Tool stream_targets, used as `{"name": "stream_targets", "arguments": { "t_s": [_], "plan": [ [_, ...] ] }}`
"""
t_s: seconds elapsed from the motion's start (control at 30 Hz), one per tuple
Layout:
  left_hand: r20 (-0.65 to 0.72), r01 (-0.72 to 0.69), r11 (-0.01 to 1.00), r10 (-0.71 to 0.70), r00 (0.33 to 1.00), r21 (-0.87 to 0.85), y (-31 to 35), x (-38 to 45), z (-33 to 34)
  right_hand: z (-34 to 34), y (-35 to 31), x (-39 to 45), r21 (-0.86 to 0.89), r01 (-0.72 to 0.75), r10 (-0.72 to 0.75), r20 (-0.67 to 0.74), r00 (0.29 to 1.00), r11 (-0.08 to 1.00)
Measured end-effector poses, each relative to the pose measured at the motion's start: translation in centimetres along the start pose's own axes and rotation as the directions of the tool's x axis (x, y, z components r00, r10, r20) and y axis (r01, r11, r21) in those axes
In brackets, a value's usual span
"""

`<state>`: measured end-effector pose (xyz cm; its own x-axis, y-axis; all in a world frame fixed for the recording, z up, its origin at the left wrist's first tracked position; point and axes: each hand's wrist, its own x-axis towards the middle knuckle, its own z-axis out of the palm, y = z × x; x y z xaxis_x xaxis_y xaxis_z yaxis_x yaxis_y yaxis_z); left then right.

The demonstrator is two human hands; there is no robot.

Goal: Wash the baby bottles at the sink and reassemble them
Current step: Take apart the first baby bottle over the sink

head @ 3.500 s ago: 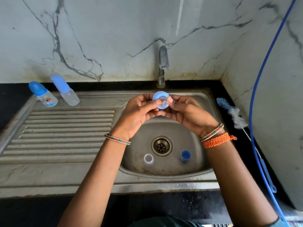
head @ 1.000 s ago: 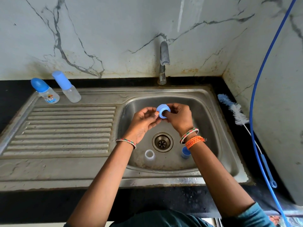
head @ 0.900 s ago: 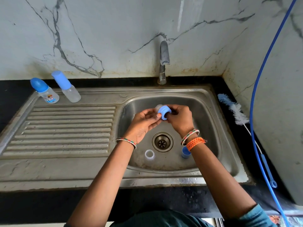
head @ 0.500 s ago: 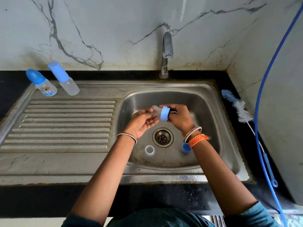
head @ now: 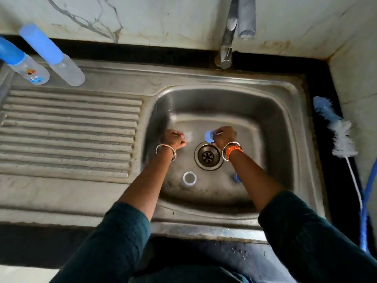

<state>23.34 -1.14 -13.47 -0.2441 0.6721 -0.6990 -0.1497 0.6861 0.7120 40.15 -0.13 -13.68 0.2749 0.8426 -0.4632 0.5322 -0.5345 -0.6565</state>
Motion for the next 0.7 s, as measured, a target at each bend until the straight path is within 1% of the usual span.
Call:
{"name": "stream_targets", "arguments": {
  "t_s": [0.07, 0.13, 0.23, 0.37, 0.43, 0.5, 0.57, 0.63, 0.7],
  "plan": [
    [-0.027, 0.001, 0.995, 0.002, 1.0, 0.103, -0.9, 1.9, 0.4, 1.2, -0.1, 1.5, -0.022, -0.019, 0.019, 0.004, 1.0, 1.0],
    [-0.022, -0.012, 0.977, 0.017, 1.0, 0.212, -1.3, 3.4, 0.9, 2.3, -0.3, 3.1, -0.067, -0.006, 0.007, 0.019, 1.0, 0.998],
    [-0.006, -0.113, 0.919, 0.124, 0.992, 0.379, -1.3, 5.4, 1.2, 3.2, -0.5, 4.8, -0.104, 0.012, -0.01, 0.02, 1.0, 0.995],
    [0.031, -0.183, 0.857, 0.192, 0.981, 0.481, -1.1, 6.3, 1.1, 3.1, -0.7, 5.6, -0.084, 0.042, -0.039, 0.036, 0.999, 0.996],
    [0.038, -0.206, 0.84, 0.217, 0.976, 0.501, -0.9, 6.1, 0.8, 2.6, -0.9, 4.9, -0.045, 0.042, -0.04, 0.039, 0.998, 0.998],
    [0.044, -0.23, 0.813, 0.245, 0.968, 0.535, -0.6, 5.2, 0.4, 2.0, -0.9, 3.8, -0.051, 0.081, -0.078, 0.05, 0.996, 0.995],
    [0.021, -0.207, 0.847, 0.226, 0.974, 0.489, -0.1, 3.9, 0.2, 1.5, -1.0, 2.4, -0.083, 0.144, -0.14, 0.061, 0.988, 0.986],
    [0.026, -0.187, 0.882, 0.195, 0.98, 0.433, 0.3, 2.0, -0.2, 0.8, -1.0, 0.2, -0.099, 0.208, -0.201, 0.082, 0.976, 0.973],
    [0.062, -0.185, 0.907, 0.174, 0.983, 0.378, 0.5, -0.1, -0.7, 0.1, -1.0, -2.5, -0.112, 0.291, -0.273, 0.151, 0.95, 0.95]
  ]
}}
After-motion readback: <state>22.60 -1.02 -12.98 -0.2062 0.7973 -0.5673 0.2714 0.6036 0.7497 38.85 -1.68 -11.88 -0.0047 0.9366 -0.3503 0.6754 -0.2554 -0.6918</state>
